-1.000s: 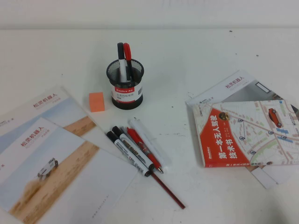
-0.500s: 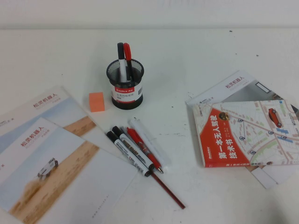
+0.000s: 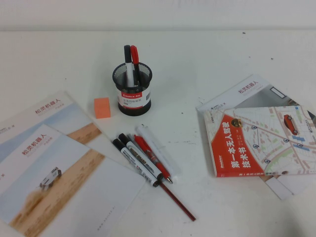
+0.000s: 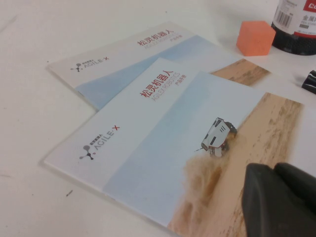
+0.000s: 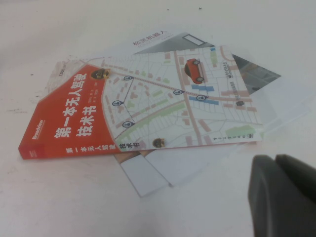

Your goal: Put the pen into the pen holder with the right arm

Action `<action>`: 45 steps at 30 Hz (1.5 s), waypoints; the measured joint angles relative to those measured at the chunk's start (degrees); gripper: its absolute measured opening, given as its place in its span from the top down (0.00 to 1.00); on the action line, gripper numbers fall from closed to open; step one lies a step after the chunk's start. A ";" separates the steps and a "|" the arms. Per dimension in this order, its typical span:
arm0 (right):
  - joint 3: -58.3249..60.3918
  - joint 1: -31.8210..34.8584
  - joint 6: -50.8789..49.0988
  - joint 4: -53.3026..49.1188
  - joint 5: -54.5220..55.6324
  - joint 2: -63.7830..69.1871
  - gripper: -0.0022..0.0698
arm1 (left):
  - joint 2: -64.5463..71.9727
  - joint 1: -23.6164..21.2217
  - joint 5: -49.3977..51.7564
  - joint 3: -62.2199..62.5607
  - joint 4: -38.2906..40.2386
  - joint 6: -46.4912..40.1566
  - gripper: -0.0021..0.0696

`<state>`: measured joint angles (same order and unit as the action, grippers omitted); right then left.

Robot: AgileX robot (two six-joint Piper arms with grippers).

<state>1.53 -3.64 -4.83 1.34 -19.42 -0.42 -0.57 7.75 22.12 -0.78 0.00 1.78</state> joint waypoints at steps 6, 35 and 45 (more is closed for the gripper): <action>0.00 0.00 0.00 0.00 0.00 0.00 1.00 | 0.00 0.00 0.00 0.00 0.00 0.00 0.97; 0.00 0.00 3.75 59.38 17.26 0.00 1.00 | 0.00 0.00 0.00 0.00 0.00 0.00 0.97; -8.86 0.00 20.06 57.74 3.20 3.38 1.00 | 0.00 0.00 0.00 0.00 0.00 0.00 0.97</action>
<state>-7.33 -3.64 15.23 59.08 -16.22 2.96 -0.57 7.75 22.12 -0.78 0.00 1.78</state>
